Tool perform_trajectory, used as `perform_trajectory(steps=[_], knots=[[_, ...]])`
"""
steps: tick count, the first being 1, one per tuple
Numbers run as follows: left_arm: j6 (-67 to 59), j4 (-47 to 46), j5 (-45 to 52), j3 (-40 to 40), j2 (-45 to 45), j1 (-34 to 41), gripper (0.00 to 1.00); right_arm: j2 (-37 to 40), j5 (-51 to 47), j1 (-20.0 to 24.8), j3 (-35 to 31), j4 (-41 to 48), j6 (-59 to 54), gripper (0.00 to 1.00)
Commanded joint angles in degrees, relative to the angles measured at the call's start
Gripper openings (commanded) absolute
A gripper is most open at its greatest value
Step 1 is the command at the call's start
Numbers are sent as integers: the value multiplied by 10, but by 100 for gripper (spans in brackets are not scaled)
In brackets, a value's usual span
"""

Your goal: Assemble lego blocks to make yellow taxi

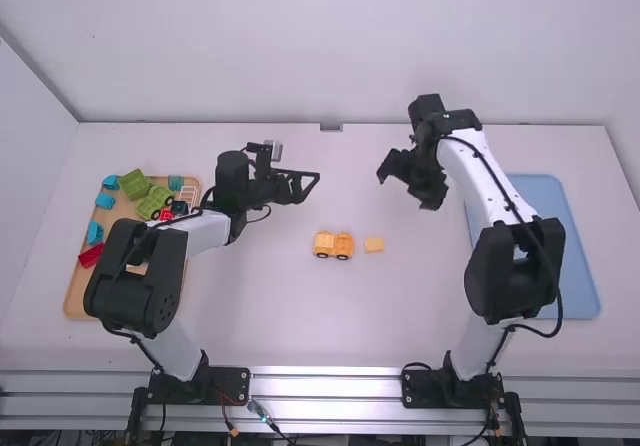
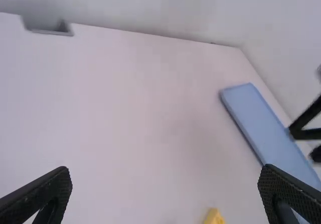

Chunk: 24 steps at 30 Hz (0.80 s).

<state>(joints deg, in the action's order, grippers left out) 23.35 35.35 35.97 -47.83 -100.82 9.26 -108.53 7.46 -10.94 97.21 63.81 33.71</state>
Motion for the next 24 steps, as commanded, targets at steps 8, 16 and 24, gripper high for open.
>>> perform_trajectory(steps=[8,16,24], knots=[[-215,-94,31,-5,1,-2,99,-1,-191,0,5,-98,-605,99],[-674,-195,254,-5,1,-2,99,-2,108,1,-4,-106,-879,99],[-892,-295,338,-5,-19,2,99,-2,421,46,-126,-15,-1276,99]])
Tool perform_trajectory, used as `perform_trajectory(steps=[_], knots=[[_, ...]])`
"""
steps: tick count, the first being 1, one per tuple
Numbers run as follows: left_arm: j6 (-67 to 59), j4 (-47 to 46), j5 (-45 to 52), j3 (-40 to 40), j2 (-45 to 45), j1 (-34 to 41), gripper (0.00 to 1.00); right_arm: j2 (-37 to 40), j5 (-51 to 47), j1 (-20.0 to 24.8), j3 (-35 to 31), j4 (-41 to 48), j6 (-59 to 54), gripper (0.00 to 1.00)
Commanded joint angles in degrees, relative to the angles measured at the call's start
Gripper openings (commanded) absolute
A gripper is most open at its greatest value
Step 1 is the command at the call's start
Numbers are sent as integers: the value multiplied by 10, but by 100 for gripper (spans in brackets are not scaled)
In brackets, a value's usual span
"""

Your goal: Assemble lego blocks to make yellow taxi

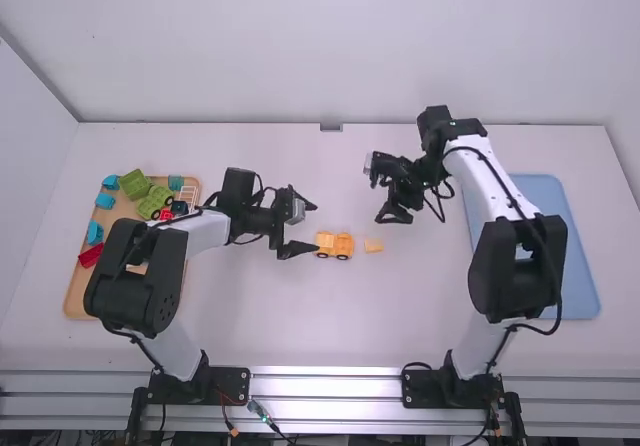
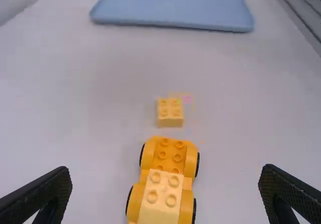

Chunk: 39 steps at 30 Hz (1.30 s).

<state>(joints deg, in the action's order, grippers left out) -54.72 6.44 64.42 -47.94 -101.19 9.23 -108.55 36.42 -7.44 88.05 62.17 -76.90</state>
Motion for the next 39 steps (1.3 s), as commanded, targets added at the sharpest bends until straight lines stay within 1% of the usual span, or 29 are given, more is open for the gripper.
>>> perform_trajectory(steps=[1,2,3,4,8,10,13,14,17,19,20,22,26,27,29,31,36,39], knots=[[-111,-1,47,-4,-20,5,99,-2,137,13,-60,-11,-189,99],[-112,3,43,-4,-30,7,99,-2,137,18,-103,-42,-215,99],[-112,5,43,-5,-32,7,99,-2,136,19,-113,-52,-220,99],[-110,10,43,-7,-43,9,99,-2,135,21,-147,-85,-230,99],[-100,15,44,-12,-65,9,99,-2,138,23,-226,-172,-227,99],[-101,15,44,-12,-69,9,99,-2,149,29,-249,-209,-209,99],[-91,14,46,-12,-71,9,99,-3,169,48,-303,-317,-153,99],[-90,15,46,-12,-71,9,99,-3,170,49,-305,-322,-150,99],[-87,15,62,-12,-71,9,99,-31,187,62,-337,-397,-116,99],[-85,15,67,-12,-71,9,99,-43,193,66,-337,-403,-114,98],[-85,15,70,-12,-71,9,99,-56,199,70,-337,-407,-117,95],[-85,15,72,-12,-71,9,99,-76,210,77,-334,-408,-127,93],[-67,15,72,-12,-71,9,99,-117,234,90,-300,-367,-175,92],[-60,15,71,-12,-71,9,99,-127,236,91,-289,-351,-194,89],[-61,7,69,-12,-71,9,99,-146,236,92,-266,-320,-219,75],[-62,3,70,-12,-71,9,99,-157,236,92,-255,-308,-225,74],[-62,0,69,-9,-71,9,99,-187,237,81,-229,-302,-224,63],[-62,0,69,-9,-71,9,99,-192,232,80,-228,-302,-224,62]])
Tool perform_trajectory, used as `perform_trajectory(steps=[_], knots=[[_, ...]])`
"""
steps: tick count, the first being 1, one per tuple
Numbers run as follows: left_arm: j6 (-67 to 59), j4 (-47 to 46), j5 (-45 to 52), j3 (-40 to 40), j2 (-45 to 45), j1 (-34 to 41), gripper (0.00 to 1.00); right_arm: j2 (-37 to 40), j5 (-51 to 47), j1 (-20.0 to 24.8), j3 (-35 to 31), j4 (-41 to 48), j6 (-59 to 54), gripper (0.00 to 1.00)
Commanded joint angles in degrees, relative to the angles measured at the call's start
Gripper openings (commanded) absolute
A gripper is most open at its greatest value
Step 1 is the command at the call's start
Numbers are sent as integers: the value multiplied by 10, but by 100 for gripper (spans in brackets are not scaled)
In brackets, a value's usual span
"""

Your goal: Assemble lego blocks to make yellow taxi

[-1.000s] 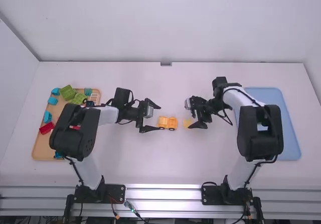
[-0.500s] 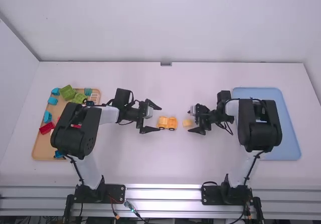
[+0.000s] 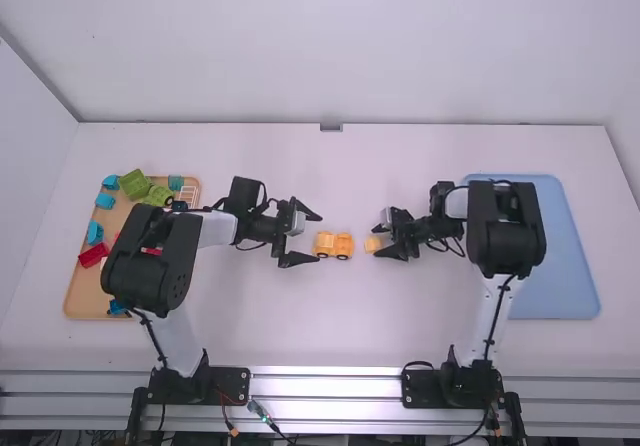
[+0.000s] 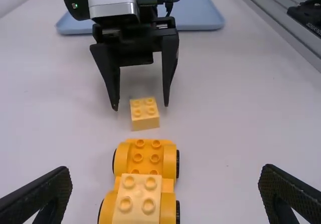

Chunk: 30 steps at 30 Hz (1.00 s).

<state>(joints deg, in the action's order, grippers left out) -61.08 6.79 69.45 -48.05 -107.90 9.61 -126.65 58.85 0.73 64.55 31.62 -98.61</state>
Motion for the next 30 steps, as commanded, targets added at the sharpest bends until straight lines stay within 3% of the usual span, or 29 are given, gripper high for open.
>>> perform_trajectory(steps=[1,3,8,12,17,21,25,30], knots=[[2,-4,19,-8,-3,5,99,-12,4,-3,4,3,-7,61],[2,-3,19,-8,-3,5,99,-12,-3,-9,-2,-7,-5,53],[2,-3,15,-8,-3,7,99,-12,-1,-7,-9,-24,21,46],[-1,7,-25,-4,-6,25,99,-12,-1,-7,-9,-24,21,17],[2,58,-92,-3,-34,64,99,-10,11,-14,-5,-14,35,18],[2,61,-104,-15,-56,70,99,-4,16,-14,28,75,-2,21],[2,62,-116,-20,-73,65,99,7,18,-22,67,189,-73,17],[21,103,-145,-20,-93,65,99,21,34,-37,80,211,-82,15]])
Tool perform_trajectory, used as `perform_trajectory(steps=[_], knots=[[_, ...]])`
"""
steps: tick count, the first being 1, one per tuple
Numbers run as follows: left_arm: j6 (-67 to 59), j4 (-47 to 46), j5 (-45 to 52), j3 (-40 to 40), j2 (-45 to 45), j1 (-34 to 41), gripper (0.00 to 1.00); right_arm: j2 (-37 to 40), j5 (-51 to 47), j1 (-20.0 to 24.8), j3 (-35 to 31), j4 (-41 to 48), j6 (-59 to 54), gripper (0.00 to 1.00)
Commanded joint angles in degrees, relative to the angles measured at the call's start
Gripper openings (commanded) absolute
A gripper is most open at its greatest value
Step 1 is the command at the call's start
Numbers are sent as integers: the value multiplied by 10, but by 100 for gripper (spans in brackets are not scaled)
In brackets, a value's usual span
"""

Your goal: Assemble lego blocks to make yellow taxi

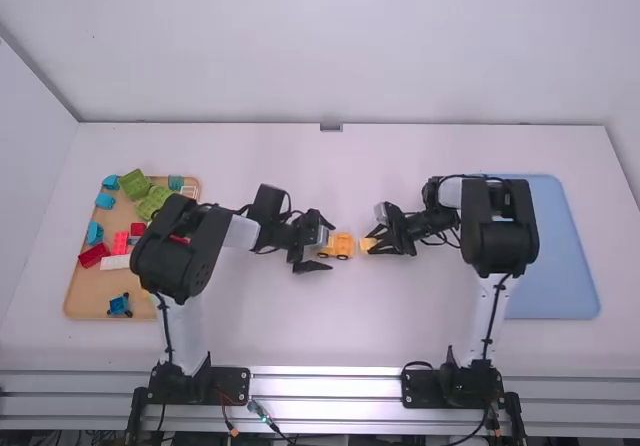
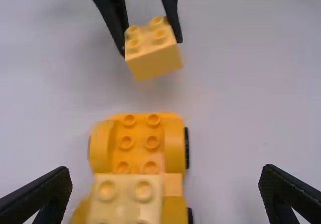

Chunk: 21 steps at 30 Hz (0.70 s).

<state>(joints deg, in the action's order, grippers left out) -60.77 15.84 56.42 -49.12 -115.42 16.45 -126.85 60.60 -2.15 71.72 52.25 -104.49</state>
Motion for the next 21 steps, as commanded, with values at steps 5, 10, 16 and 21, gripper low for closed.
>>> perform_trajectory(steps=[5,10,16,21], knots=[[48,38,-10,-9,-29,-5,96,44,24,-14,6,-3,10,12],[30,10,12,-29,-44,-10,94,60,16,-19,6,-44,85,11],[-24,-83,56,-81,-72,-18,91,82,-10,-36,6,-60,130,12],[-83,-130,54,-91,-76,-13,84,103,-46,-59,3,-101,206,10]])
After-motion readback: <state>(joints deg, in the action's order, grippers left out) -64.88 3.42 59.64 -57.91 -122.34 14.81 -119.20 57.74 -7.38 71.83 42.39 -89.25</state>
